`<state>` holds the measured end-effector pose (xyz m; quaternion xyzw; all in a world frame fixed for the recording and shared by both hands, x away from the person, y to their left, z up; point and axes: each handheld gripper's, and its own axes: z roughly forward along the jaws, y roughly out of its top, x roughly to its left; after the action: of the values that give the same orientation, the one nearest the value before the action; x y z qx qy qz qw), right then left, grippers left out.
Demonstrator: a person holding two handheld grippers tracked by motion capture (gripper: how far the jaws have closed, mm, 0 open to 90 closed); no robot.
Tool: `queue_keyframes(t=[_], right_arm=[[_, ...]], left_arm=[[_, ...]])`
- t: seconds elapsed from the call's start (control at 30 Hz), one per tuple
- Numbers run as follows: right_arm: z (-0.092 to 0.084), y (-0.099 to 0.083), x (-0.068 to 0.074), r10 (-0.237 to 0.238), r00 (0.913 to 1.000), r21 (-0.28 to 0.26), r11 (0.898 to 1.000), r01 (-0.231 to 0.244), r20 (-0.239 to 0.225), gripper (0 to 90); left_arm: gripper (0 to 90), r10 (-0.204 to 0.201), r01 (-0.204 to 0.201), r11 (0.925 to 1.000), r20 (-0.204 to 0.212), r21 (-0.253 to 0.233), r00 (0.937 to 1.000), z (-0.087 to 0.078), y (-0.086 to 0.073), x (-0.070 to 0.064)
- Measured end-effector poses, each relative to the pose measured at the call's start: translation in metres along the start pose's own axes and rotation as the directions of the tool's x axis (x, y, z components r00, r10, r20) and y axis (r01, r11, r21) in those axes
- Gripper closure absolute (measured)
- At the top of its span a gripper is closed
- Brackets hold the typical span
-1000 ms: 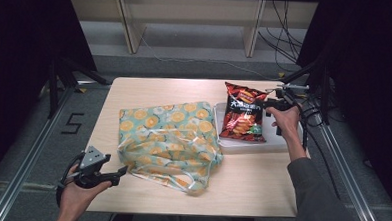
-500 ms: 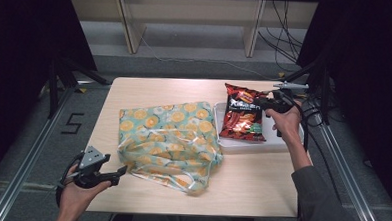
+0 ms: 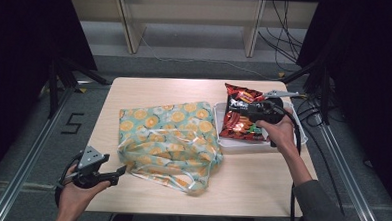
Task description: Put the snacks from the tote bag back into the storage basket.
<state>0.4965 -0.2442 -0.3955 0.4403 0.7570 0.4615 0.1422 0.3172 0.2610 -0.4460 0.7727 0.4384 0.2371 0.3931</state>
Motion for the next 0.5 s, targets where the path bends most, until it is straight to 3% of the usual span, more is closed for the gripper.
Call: queue_keyframes(t=[0.03, 0.07, 0.13, 0.2, 0.23, 0.27, 0.3, 0.33, 0.37, 0.4, 0.43, 0.47, 0.5], right_arm=[[0.001, -0.002, 0.000, -0.040, 0.9992, -0.002, 0.999, 0.040, -0.003, 58.0], [0.002, -0.004, 0.006, -0.032, 0.9995, 0.028, 0.999, 0.032, -0.001, 62.8], [0.006, -0.006, 0.011, -0.089, 0.9960, 0.035, 0.995, 0.089, -0.012, 70.6], [0.010, -0.008, 0.018, -0.096, 0.9945, 0.046, 0.994, 0.098, -0.040, 79.9], [0.015, -0.009, 0.020, -0.141, 0.9890, 0.028, 0.989, 0.142, -0.043, 83.0], [0.018, -0.009, 0.023, -0.144, 0.9878, 0.060, 0.987, 0.147, -0.060, 85.9], [0.023, -0.010, 0.026, -0.163, 0.9849, 0.067, 0.984, 0.167, -0.058, 87.5], [0.028, -0.012, 0.029, -0.165, 0.9842, 0.087, 0.982, 0.170, -0.064, 88.4], [0.034, -0.012, 0.031, -0.177, 0.9823, 0.106, 0.977, 0.183, -0.060, 89.2], [0.039, -0.013, 0.032, -0.176, 0.9830, 0.124, 0.976, 0.181, -0.053, 89.7], [0.039, -0.013, 0.032, -0.176, 0.9830, 0.124, 0.976, 0.181, -0.053, 89.7], [0.052, -0.015, 0.032, -0.183, 0.9818, 0.146, 0.971, 0.189, -0.051, 90.0], [0.057, -0.017, 0.034, -0.163, 0.9857, 0.139, 0.976, 0.168, -0.042, 90.0]], left_arm=[[26.6, 0.005, -0.005, 1.0000, 0.002, -0.001, 1.0000, 0.000, 0.000, 0.000], [26.6, 0.003, -0.003, 1.0000, -0.006, 0.004, 1.0000, 0.000, 0.000, 0.000], [26.6, 0.003, -0.003, 1.0000, -0.004, 0.004, 1.0000, 0.000, 0.000, 0.000], [26.6, -0.002, 0.003, 1.0000, -0.010, 0.006, 0.9999, -0.001, 0.000, 0.000], [26.6, -0.003, 0.003, 1.0000, -0.009, 0.007, 1.0000, -0.001, 0.000, -0.001], [26.6, -0.002, 0.002, 1.0000, -0.008, 0.006, 1.0000, 0.000, 0.000, -0.001], [26.6, 0.025, -0.025, 0.9997, 0.000, 0.000, 0.9997, 0.000, 0.000, 0.001], [26.6, 0.044, -0.044, 0.9989, 0.004, 0.018, 0.9990, -0.001, 0.001, 0.002], [26.6, -0.004, 0.004, 1.0000, 0.001, -0.001, 1.0000, 0.000, 0.000, -0.001], [26.6, -0.006, 0.006, 1.0000, 0.001, -0.003, 1.0000, 0.000, 0.000, -0.001], [26.6, -0.006, 0.006, 1.0000, 0.001, -0.003, 1.0000, 0.000, 0.000, -0.001], [26.6, 0.009, -0.009, 1.0000, 0.002, 0.003, 1.0000, -0.001, 0.000, 0.000], [26.6, 0.017, -0.017, 0.9995, -0.006, 0.028, 0.9998, -0.003, 0.000, 0.001]])
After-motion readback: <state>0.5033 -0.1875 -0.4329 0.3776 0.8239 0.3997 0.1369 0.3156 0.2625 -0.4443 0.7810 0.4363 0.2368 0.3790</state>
